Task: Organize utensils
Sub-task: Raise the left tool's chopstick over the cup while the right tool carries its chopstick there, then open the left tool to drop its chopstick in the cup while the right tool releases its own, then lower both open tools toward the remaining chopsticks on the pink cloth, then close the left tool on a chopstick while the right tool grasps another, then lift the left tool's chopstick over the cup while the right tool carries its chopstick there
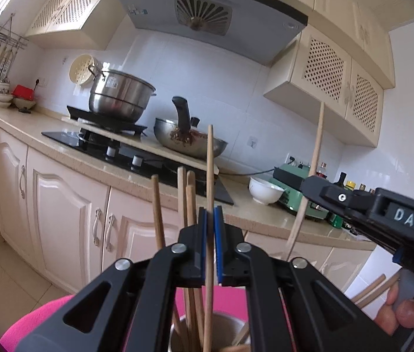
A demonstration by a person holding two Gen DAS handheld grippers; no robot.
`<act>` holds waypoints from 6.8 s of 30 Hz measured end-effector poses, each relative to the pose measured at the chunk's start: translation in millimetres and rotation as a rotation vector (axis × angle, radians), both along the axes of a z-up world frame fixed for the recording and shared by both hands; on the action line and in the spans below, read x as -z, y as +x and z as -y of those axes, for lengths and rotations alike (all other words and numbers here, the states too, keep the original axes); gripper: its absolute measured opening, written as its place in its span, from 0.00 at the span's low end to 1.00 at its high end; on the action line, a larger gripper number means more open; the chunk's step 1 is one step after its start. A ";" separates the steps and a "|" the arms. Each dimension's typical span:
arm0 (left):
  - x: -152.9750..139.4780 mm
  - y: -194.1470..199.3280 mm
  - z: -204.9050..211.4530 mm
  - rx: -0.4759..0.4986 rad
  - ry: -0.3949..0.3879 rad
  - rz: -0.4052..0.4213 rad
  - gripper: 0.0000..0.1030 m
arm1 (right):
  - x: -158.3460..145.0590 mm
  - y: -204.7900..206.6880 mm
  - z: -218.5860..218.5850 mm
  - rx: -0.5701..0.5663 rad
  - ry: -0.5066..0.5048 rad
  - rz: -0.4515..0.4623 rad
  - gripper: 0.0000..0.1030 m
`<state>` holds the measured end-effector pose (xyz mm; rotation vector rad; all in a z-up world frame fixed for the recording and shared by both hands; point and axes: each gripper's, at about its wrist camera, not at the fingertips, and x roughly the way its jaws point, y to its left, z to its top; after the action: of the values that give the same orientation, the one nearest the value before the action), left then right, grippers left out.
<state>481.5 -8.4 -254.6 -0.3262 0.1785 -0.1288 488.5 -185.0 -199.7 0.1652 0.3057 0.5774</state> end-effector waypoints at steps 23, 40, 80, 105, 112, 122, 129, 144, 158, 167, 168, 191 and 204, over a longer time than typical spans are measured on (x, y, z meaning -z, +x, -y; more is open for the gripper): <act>-47.4 -34.1 -10.2 -0.043 0.095 -0.194 0.41 | -2.4 -10.0 1.7 0.039 -0.035 -0.160 0.07; -90.4 -82.8 -9.6 -0.047 0.143 -0.198 0.44 | -35.6 -51.6 14.5 0.081 -0.026 -0.173 0.28; 61.5 -139.2 23.0 0.197 0.233 -0.820 0.45 | 63.2 -174.1 35.6 0.337 -0.183 -0.511 0.43; 117.2 -105.1 38.5 0.251 0.361 -0.918 0.45 | 130.0 -146.6 20.0 0.258 -0.208 -0.696 0.43; 117.8 -83.4 53.6 0.245 0.429 -0.978 0.46 | 134.9 -143.3 16.7 0.244 -0.216 -0.724 0.43; 115.1 -91.9 38.0 0.237 0.375 -1.000 0.05 | 146.4 -141.9 6.3 0.189 -0.221 -0.816 0.43; 112.2 -105.2 4.1 0.165 0.266 -1.015 0.05 | 156.6 -135.2 -13.8 0.159 -0.269 -0.887 0.32; 84.9 -118.5 -8.4 0.148 0.204 -0.929 0.05 | 157.2 -112.8 -28.2 0.151 -0.462 -0.909 0.06; 29.0 -135.7 -9.0 0.205 0.138 -0.668 0.05 | 108.7 -138.1 35.4 0.134 -0.078 -0.801 0.06; -38.4 -149.1 -14.1 0.218 0.092 -0.425 0.05 | 19.2 -169.9 32.6 0.164 0.046 -0.508 0.06; -43.4 -148.0 -14.0 0.215 0.091 -0.411 0.05 | 10.2 -170.0 30.5 0.165 0.058 -0.472 0.06; -87.7 -20.5 -31.0 0.070 -0.068 -0.098 0.05 | -29.1 -38.4 -22.3 0.132 0.113 -0.085 0.06; -56.4 13.5 -27.2 -0.006 -0.070 -0.067 0.05 | -9.9 -12.5 -29.6 0.141 0.090 -0.009 0.06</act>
<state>495.0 18.8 -198.2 -0.4010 0.2398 -0.1179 476.0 -155.4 -189.8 0.2738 0.2751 0.4507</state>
